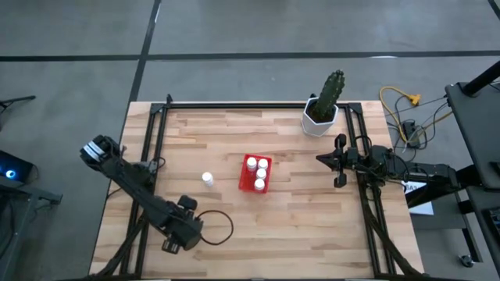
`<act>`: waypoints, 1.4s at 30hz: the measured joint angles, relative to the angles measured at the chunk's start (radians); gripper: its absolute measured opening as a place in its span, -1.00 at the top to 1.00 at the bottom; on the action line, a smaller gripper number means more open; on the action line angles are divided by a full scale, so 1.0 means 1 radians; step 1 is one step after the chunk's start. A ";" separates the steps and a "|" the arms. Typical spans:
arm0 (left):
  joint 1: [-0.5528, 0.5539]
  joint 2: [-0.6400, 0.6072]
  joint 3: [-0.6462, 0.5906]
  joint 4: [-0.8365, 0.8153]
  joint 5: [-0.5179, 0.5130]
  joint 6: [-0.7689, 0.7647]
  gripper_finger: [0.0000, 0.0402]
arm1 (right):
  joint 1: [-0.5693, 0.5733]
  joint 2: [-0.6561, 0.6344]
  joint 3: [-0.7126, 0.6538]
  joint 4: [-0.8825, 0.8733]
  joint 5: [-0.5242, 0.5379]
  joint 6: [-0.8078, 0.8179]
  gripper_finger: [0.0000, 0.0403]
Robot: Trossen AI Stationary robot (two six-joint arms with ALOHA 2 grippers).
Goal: Pick and place pill bottles into a basket
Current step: Put the left white pill bottle into the red bin
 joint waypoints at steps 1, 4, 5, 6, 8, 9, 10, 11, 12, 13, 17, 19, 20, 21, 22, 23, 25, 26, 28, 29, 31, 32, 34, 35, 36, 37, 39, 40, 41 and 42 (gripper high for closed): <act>-0.002 -0.001 0.004 0.001 0.000 -0.007 -0.06 | 0.000 0.000 0.000 0.000 0.000 0.000 0.96; -0.013 -0.006 0.008 0.001 -0.030 -0.016 -0.06 | 0.000 0.000 0.000 0.000 0.000 0.000 0.96; -0.014 -0.006 0.006 0.003 -0.044 -0.012 -0.06 | 0.000 0.000 0.000 0.000 0.000 0.000 0.96; -0.014 -0.006 0.001 0.005 -0.054 0.001 -0.06 | 0.000 0.000 0.000 0.000 0.000 0.000 0.96; -0.014 0.004 -0.004 0.000 -0.083 0.034 -0.06 | 0.000 0.000 0.000 0.000 0.000 0.000 0.96; -0.014 0.009 -0.005 0.002 -0.095 0.056 -0.06 | 0.000 0.000 0.000 0.000 0.000 0.000 0.96; -0.013 0.014 -0.006 0.002 -0.106 0.069 -0.06 | 0.000 0.000 0.000 0.000 0.000 0.000 0.96; -0.010 0.018 -0.008 0.003 -0.109 0.084 -0.06 | 0.000 0.000 0.000 0.000 0.000 0.000 0.96; -0.007 0.022 -0.010 0.003 -0.110 0.104 -0.06 | 0.000 0.000 0.000 0.000 0.000 0.000 0.96; -0.003 0.027 -0.012 0.002 -0.114 0.112 -0.06 | 0.000 0.000 0.000 0.000 0.000 0.000 0.96; 0.004 0.035 -0.033 0.012 -0.150 0.156 -0.06 | 0.000 0.000 0.000 0.000 0.000 0.000 0.96; 0.011 0.037 -0.054 0.038 -0.180 0.192 -0.06 | 0.000 0.000 0.000 0.000 0.000 0.000 0.96; 0.016 0.038 -0.065 0.056 -0.195 0.212 -0.06 | 0.000 0.000 0.000 0.000 0.000 0.000 0.96; 0.024 0.038 -0.072 0.069 -0.201 0.217 -0.06 | 0.000 0.000 0.000 0.000 0.000 0.000 0.96; 0.034 0.038 -0.076 0.081 -0.204 0.217 -0.06 | 0.000 0.000 0.000 0.000 0.000 0.000 0.96; 0.042 0.038 -0.077 0.087 -0.205 0.212 -0.06 | 0.000 0.000 0.000 0.000 0.000 0.000 0.96; 0.053 0.038 -0.081 0.095 -0.206 0.209 -0.06 | 0.000 0.000 0.000 0.000 0.000 0.000 0.96; 0.056 0.038 -0.082 0.104 -0.205 0.209 -0.06 | 0.000 0.000 0.000 0.000 0.000 0.000 0.96; 0.060 0.038 -0.082 0.137 -0.204 0.209 -0.06 | 0.000 0.000 0.000 0.000 0.000 0.000 0.96; 0.062 0.038 -0.082 0.150 -0.202 0.209 -0.06 | 0.000 0.000 0.000 0.000 0.000 0.000 0.96; 0.071 0.038 -0.088 0.188 -0.201 0.211 -0.06 | 0.000 0.000 0.000 0.000 0.000 0.000 0.96; 0.076 0.038 -0.093 0.208 -0.201 0.211 -0.06 | 0.000 0.000 0.000 0.000 0.000 0.000 0.96; 0.082 0.038 -0.110 0.230 -0.201 0.210 -0.06 | 0.000 0.000 0.000 0.000 0.000 0.000 0.96; 0.084 0.038 -0.121 0.241 -0.197 0.209 -0.06 | 0.000 0.000 0.000 0.000 0.000 0.000 0.96; 0.086 0.038 -0.131 0.253 -0.194 0.209 -0.05 | 0.000 0.000 0.000 0.000 0.000 0.000 0.96; 0.087 0.038 -0.144 0.269 -0.191 0.208 -0.04 | 0.000 0.000 0.000 0.000 0.000 0.000 0.96; 0.088 0.038 -0.164 0.284 -0.188 0.190 0.00 | 0.000 0.000 0.000 0.000 0.000 0.000 0.96; 0.088 0.038 -0.169 0.284 -0.187 0.184 0.03 | 0.000 0.000 0.000 0.000 0.000 0.000 0.96; 0.088 0.038 -0.170 0.284 -0.187 0.182 0.06 | 0.000 0.000 0.000 0.000 0.000 0.000 0.96; 0.088 0.038 -0.171 0.287 -0.188 0.178 0.10 | 0.000 0.000 0.000 0.000 0.000 0.000 0.96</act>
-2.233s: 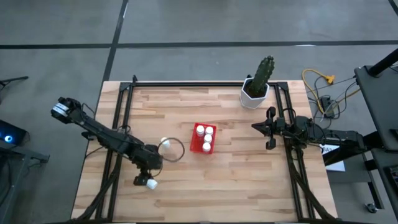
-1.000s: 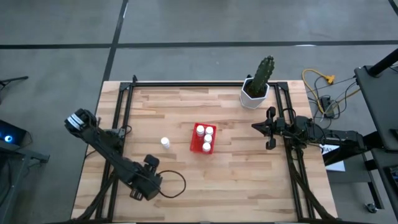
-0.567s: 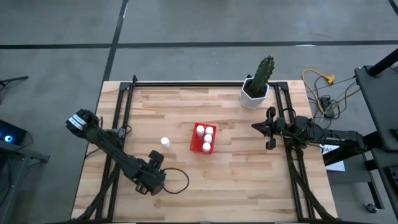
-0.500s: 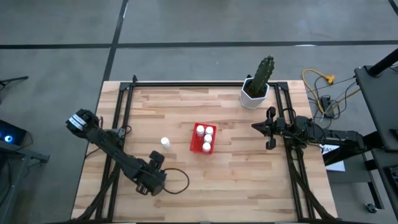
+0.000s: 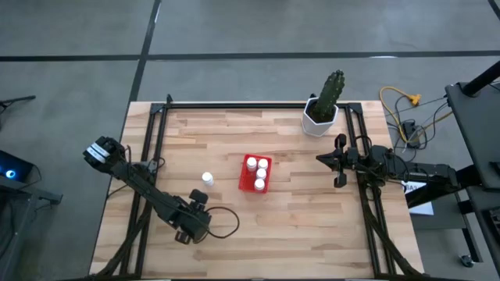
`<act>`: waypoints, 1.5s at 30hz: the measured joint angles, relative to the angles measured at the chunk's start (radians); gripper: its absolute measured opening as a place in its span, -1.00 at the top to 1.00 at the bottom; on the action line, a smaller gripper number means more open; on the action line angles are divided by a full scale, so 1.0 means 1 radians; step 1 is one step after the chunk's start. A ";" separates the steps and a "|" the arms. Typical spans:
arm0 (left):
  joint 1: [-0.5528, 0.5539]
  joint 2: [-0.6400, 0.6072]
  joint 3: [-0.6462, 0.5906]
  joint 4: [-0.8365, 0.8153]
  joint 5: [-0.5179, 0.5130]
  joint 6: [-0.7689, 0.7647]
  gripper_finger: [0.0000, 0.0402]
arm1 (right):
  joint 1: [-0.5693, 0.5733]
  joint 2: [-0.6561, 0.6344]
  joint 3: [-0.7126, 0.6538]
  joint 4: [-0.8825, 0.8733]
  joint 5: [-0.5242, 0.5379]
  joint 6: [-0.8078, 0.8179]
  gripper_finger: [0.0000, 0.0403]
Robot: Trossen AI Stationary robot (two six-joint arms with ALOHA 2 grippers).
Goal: Pick and place pill bottles into a basket
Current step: Put the left white pill bottle into the red bin
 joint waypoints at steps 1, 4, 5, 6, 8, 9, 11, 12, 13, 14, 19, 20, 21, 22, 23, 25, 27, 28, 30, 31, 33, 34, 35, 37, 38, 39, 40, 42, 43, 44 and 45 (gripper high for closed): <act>0.000 0.000 0.000 0.002 0.000 -0.006 0.15 | 0.000 0.000 0.000 0.000 0.000 0.000 0.96; 0.000 0.000 0.003 0.004 0.007 -0.020 0.27 | 0.000 0.000 0.000 0.000 0.000 0.000 0.96; 0.000 0.000 0.004 0.004 0.014 -0.020 0.27 | 0.000 0.000 0.000 0.000 0.000 0.000 0.96; 0.000 0.000 0.005 0.003 0.017 -0.021 0.27 | 0.000 0.000 0.000 0.000 0.000 0.000 0.96; 0.000 0.000 0.011 0.004 0.021 -0.021 0.27 | 0.000 0.000 0.000 0.000 0.000 0.000 0.96; 0.000 0.000 0.015 0.004 0.023 -0.020 0.27 | 0.000 0.000 0.000 0.000 0.000 0.000 0.96; 0.000 0.000 0.022 0.003 0.025 -0.018 0.27 | 0.000 0.000 0.000 0.000 0.000 0.000 0.96; 0.002 0.000 0.027 0.003 0.026 -0.017 0.27 | 0.000 0.000 0.000 0.000 0.000 0.000 0.96; 0.005 0.000 0.031 0.003 0.026 -0.017 0.27 | 0.000 0.000 0.000 0.000 0.000 0.000 0.96; 0.007 0.000 0.036 0.004 0.026 -0.017 0.27 | 0.000 0.000 0.000 0.000 0.000 0.000 0.96; 0.013 0.000 0.060 0.003 0.025 -0.018 0.27 | 0.000 0.000 0.000 0.000 0.000 0.000 0.96; 0.013 0.000 0.064 0.003 0.025 -0.017 0.27 | 0.000 0.000 0.000 0.000 0.000 0.000 0.96; 0.013 0.000 0.067 0.003 0.025 -0.015 0.27 | 0.000 0.000 0.000 0.000 0.000 0.000 0.96; 0.013 0.000 0.070 0.002 0.025 -0.013 0.27 | 0.000 0.000 0.000 0.000 0.000 0.000 0.96; 0.013 0.000 0.074 -0.001 0.025 -0.013 0.27 | 0.000 0.000 0.000 0.000 0.000 0.000 0.96; 0.014 0.000 0.085 -0.017 0.024 -0.010 0.27 | 0.000 0.000 0.000 0.000 0.000 0.000 0.96; 0.023 0.012 0.108 -0.043 0.024 0.006 0.27 | 0.000 0.000 0.000 0.000 0.000 0.000 0.96; 0.028 0.025 0.124 -0.060 0.023 0.010 0.27 | 0.000 0.000 0.000 0.000 0.000 0.000 0.96; 0.036 0.052 0.165 -0.127 0.019 0.017 0.27 | 0.000 0.000 0.000 0.000 0.000 0.000 0.96; 0.042 0.066 0.191 -0.169 0.019 0.017 0.27 | 0.000 0.000 0.000 0.000 0.000 0.000 0.96; 0.060 0.102 0.252 -0.230 0.017 0.027 0.27 | 0.000 0.000 0.000 0.000 0.000 0.000 0.96; 0.068 0.118 0.278 -0.257 0.009 0.038 0.27 | 0.000 0.000 0.000 0.000 0.000 0.000 0.96; 0.077 0.128 0.299 -0.280 -0.005 0.048 0.27 | 0.000 0.000 0.000 0.000 0.000 0.000 0.96; 0.100 0.143 0.350 -0.286 -0.025 0.066 0.27 | 0.000 0.000 0.000 0.000 0.000 0.000 0.96; 0.114 0.147 0.374 -0.280 -0.027 0.069 0.27 | 0.000 0.000 0.000 0.000 0.000 0.000 0.96; 0.128 0.148 0.394 -0.281 -0.028 0.071 0.27 | 0.000 0.000 0.000 0.000 0.000 0.000 0.96; 0.141 0.148 0.416 -0.290 -0.031 0.078 0.27 | 0.000 0.000 0.000 0.000 0.000 0.000 0.96; 0.164 0.148 0.458 -0.286 -0.032 0.098 0.26 | 0.000 0.000 0.000 0.000 0.000 0.000 0.96; 0.175 0.148 0.477 -0.281 -0.034 0.115 0.26 | 0.000 0.000 0.000 0.000 0.000 0.000 0.96; 0.184 0.148 0.494 -0.283 -0.035 0.135 0.26 | 0.000 0.000 0.000 0.000 0.000 0.000 0.96; 0.191 0.148 0.507 -0.286 -0.039 0.146 0.26 | 0.000 0.000 0.000 0.000 0.000 0.000 0.96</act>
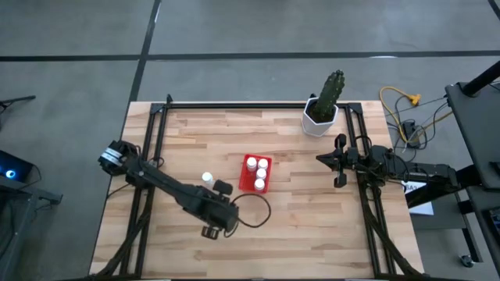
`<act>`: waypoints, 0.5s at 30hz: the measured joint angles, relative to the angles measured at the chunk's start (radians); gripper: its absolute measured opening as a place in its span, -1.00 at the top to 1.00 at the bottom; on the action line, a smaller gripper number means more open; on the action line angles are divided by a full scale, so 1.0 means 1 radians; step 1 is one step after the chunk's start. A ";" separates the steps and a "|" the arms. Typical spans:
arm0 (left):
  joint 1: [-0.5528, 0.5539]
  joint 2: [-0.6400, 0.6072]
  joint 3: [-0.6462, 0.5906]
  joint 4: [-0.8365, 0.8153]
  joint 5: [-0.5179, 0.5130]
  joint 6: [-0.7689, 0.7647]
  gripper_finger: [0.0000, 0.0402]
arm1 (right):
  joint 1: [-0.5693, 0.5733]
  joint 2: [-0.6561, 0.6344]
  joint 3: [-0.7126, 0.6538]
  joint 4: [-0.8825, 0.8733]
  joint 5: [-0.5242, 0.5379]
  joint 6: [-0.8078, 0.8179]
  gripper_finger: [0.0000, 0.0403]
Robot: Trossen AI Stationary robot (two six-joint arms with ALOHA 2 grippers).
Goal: Pick and place pill bottles into a basket
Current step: Put the left white pill bottle into the red bin
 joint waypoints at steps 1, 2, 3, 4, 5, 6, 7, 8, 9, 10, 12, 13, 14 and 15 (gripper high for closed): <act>0.007 0.000 0.011 0.003 -0.005 0.015 0.27 | 0.000 0.000 0.000 0.000 0.000 0.000 0.96; 0.014 0.000 0.018 0.014 -0.005 0.023 0.28 | 0.000 0.000 0.000 0.000 0.000 0.000 0.96; 0.020 0.000 0.020 0.027 -0.005 0.030 0.28 | 0.000 0.000 0.000 0.000 0.000 0.000 0.96; 0.025 0.000 0.020 0.035 -0.005 0.042 0.28 | 0.000 0.000 0.000 0.000 0.000 0.000 0.96; 0.028 0.000 0.017 0.046 -0.005 0.050 0.28 | 0.000 0.000 0.000 0.000 0.000 0.000 0.96; 0.032 0.000 0.011 0.057 -0.005 0.057 0.28 | 0.000 0.000 0.000 0.000 0.000 0.000 0.96; 0.034 0.000 0.009 0.064 -0.005 0.065 0.28 | 0.000 0.000 0.000 0.000 0.000 0.000 0.96; 0.035 0.000 0.006 0.070 -0.005 0.069 0.28 | 0.000 0.000 0.000 0.000 0.000 0.000 0.96; 0.036 0.000 0.005 0.075 -0.005 0.069 0.28 | 0.000 0.000 0.000 0.000 0.000 0.000 0.96; 0.035 0.000 0.003 0.081 -0.005 0.069 0.28 | 0.000 0.000 0.000 0.000 0.000 0.000 0.96; 0.034 0.000 0.000 0.090 -0.005 0.062 0.28 | 0.000 0.000 0.000 0.000 0.000 0.000 0.96; 0.031 0.000 -0.002 0.097 -0.006 0.057 0.28 | 0.000 0.000 0.000 0.000 0.000 0.000 0.96; 0.030 0.000 -0.004 0.110 -0.006 0.054 0.28 | 0.000 0.000 0.000 0.000 0.000 0.000 0.96; 0.029 0.000 -0.006 0.127 -0.008 0.054 0.28 | 0.000 0.000 0.000 0.000 0.000 0.000 0.96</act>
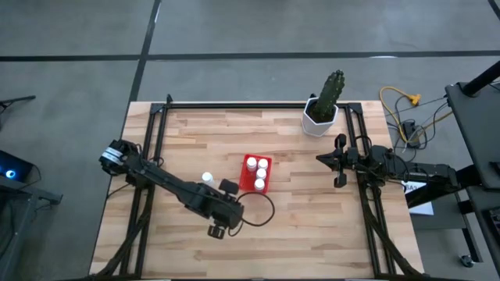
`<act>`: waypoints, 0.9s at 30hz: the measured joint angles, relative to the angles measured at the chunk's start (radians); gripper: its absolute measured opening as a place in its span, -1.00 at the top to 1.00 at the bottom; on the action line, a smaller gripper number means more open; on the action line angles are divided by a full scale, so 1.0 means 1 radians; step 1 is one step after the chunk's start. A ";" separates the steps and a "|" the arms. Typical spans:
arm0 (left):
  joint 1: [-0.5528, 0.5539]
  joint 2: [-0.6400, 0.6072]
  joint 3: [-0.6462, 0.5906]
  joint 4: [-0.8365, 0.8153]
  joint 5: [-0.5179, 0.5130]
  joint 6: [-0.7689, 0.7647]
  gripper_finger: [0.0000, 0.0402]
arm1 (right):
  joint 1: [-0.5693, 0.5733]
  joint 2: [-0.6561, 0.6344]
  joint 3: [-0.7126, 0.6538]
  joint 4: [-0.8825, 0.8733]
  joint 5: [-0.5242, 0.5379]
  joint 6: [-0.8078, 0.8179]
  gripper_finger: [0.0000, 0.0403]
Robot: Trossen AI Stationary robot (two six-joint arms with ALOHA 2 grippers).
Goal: Pick and place pill bottles into a basket
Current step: Put the left white pill bottle into the red bin
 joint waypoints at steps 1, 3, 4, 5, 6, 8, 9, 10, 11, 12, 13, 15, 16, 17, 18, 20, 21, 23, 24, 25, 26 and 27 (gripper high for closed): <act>0.000 0.000 -0.003 0.019 -0.001 0.002 0.28 | 0.000 0.000 0.000 0.000 0.000 0.000 0.96; 0.000 0.000 -0.009 0.077 -0.006 0.021 0.28 | 0.000 0.000 0.000 0.000 0.000 0.000 0.96; 0.000 0.000 -0.014 0.119 -0.007 0.034 0.28 | 0.000 0.000 0.000 0.000 0.000 0.000 0.96; 0.000 0.000 -0.019 0.160 -0.008 0.045 0.28 | 0.000 0.000 0.000 0.000 0.000 0.000 0.96; 0.000 0.000 -0.022 0.198 -0.009 0.052 0.28 | 0.000 0.000 0.000 0.000 0.000 0.000 0.96; 0.001 0.000 -0.028 0.279 -0.009 0.072 0.29 | 0.000 0.000 0.000 0.000 0.000 0.000 0.96; 0.002 0.000 -0.032 0.317 -0.011 0.080 0.29 | 0.000 0.000 0.000 0.000 0.000 0.000 0.96; 0.002 0.000 -0.034 0.354 -0.017 0.090 0.29 | 0.000 0.000 0.000 0.000 0.000 0.000 0.96; 0.002 0.000 -0.034 0.387 -0.029 0.094 0.29 | 0.000 0.000 0.000 0.000 0.000 0.000 0.96; 0.002 0.000 -0.035 0.425 -0.039 0.097 0.29 | 0.000 0.000 0.000 0.000 0.000 0.000 0.96; 0.003 0.000 -0.035 0.464 -0.053 0.100 0.29 | 0.000 0.000 0.000 0.000 0.000 0.000 0.96; 0.007 0.000 -0.035 0.538 -0.089 0.116 0.29 | 0.000 0.000 0.000 0.000 0.000 0.000 0.96; 0.009 0.000 -0.035 0.571 -0.112 0.124 0.29 | 0.000 0.000 0.000 0.000 0.000 0.000 0.96; 0.013 0.000 -0.035 0.603 -0.139 0.135 0.29 | 0.000 0.000 0.000 0.000 0.000 0.000 0.96; 0.017 0.000 -0.035 0.637 -0.165 0.146 0.29 | 0.000 0.000 0.000 0.000 0.000 0.000 0.96; 0.029 0.000 -0.035 0.707 -0.217 0.154 0.29 | 0.000 0.000 0.000 0.000 0.000 0.000 0.96; 0.038 0.000 -0.035 0.738 -0.232 0.159 0.29 | 0.000 0.000 0.000 0.000 0.000 0.000 0.96; 0.054 0.000 -0.035 0.803 -0.240 0.175 0.29 | 0.000 0.000 0.000 0.000 0.000 0.000 0.96; 0.062 0.000 -0.035 0.837 -0.240 0.177 0.29 | 0.000 0.000 0.000 0.005 0.000 -0.004 0.96; 0.071 0.000 -0.036 0.876 -0.240 0.177 0.29 | 0.000 0.001 0.000 0.014 0.000 -0.011 0.96; 0.079 0.000 -0.039 0.916 -0.239 0.180 0.29 | 0.000 0.000 0.000 0.022 0.000 -0.023 0.96; 0.086 -0.002 -0.049 0.965 -0.238 0.184 0.29 | 0.000 -0.001 0.000 0.033 -0.001 -0.030 0.96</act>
